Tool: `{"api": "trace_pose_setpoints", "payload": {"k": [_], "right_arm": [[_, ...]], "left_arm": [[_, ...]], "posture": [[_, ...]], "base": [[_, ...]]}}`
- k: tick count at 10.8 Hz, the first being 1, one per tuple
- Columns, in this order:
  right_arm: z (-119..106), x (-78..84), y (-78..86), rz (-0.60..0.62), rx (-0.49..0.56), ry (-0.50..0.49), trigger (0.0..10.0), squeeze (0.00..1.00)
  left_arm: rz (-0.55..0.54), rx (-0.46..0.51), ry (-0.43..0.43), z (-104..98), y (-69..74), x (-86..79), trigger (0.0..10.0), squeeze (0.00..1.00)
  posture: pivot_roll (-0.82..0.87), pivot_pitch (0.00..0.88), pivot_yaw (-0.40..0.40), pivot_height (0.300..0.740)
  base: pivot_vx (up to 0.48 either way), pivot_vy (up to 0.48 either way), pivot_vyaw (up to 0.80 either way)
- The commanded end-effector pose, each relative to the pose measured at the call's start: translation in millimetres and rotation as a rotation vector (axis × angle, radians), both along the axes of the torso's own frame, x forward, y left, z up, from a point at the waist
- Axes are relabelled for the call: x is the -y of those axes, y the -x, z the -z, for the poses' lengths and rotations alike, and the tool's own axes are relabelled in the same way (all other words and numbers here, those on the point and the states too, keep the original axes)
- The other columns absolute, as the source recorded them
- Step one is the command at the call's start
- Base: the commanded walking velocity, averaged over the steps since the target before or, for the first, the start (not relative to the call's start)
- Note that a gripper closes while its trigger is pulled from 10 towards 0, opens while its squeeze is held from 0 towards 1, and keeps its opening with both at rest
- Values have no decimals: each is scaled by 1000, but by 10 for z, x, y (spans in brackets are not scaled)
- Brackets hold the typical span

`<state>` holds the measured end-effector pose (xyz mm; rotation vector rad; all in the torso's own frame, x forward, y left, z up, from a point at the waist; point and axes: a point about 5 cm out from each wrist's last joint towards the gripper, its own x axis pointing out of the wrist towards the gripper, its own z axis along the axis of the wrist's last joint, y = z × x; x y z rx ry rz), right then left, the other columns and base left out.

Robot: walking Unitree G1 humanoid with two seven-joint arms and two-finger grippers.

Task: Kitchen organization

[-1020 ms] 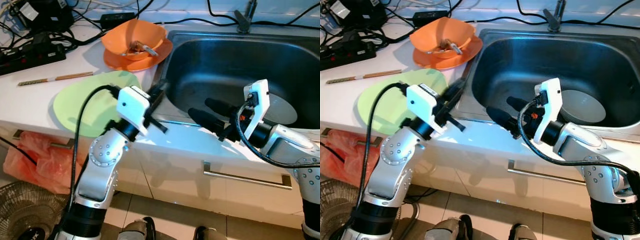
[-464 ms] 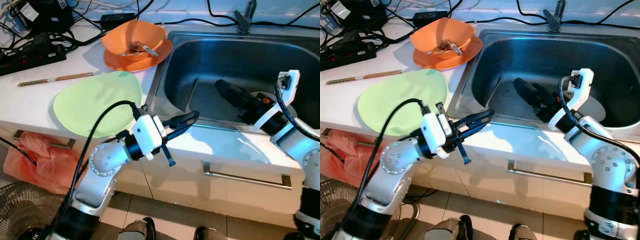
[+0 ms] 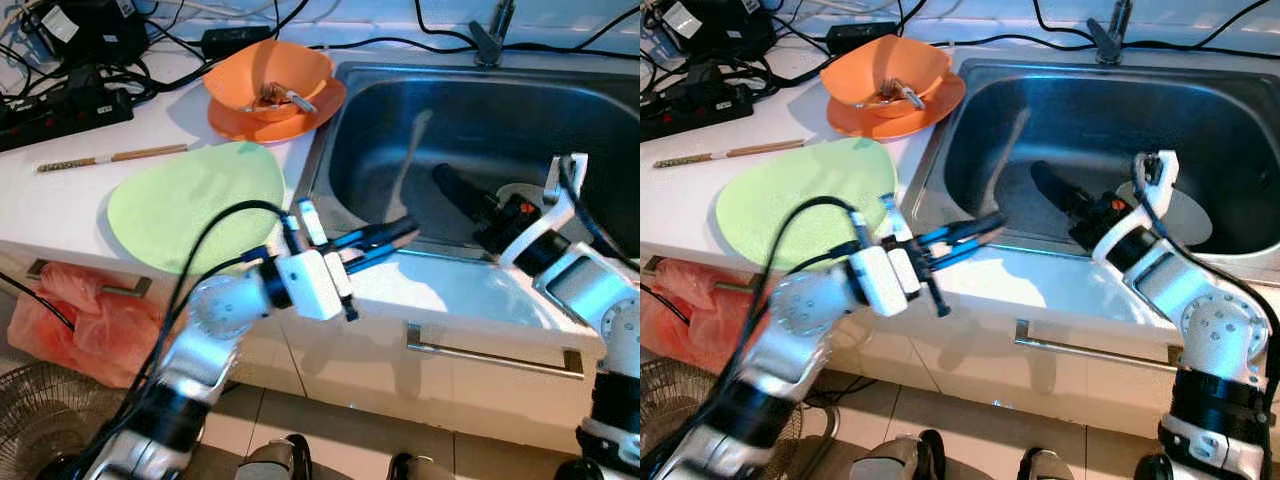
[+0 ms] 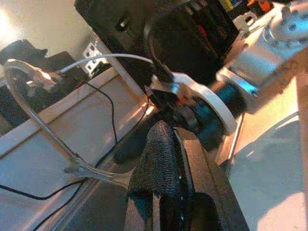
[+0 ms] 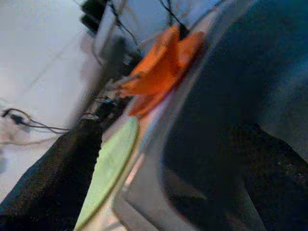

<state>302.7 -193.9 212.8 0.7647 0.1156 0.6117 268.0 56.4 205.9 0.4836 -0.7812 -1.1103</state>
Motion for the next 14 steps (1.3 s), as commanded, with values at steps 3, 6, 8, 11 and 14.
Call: {"api": "trace_pose_setpoints", "payload": {"k": [3, 6, 8, 11, 14], "right_arm": [[-128, -18, 50, -41, 70, 6, 10000, 0], [-126, -68, 48, -71, 66, 6, 10000, 0], [-100, -194, 8, -138, 63, 55, 10000, 0], [-79, -262, -56, -171, 59, 77, 2353, 0], [-89, -331, -73, -198, 78, 82, 0, 0]], "left_arm": [[28, 33, -19, 52, -18, 75, 0, 0], [46, 49, -15, 81, -6, 129, 0, 0], [48, 42, -18, 123, -18, 157, 0, 0], [76, 55, -19, 133, 23, 232, 0, 0], [62, 62, -21, 128, 6, 218, 0, 0]], "posture": [[-26, 151, 83, 740], [-27, 151, 82, 740], [-30, 153, 92, 740], [-36, 155, 93, 740], [-27, 156, 89, 740]], "base": [[0, 0, 0], [0, 0, 0], [0, 0, 0], [0, 0, 0], [0, 0, 0]]}}
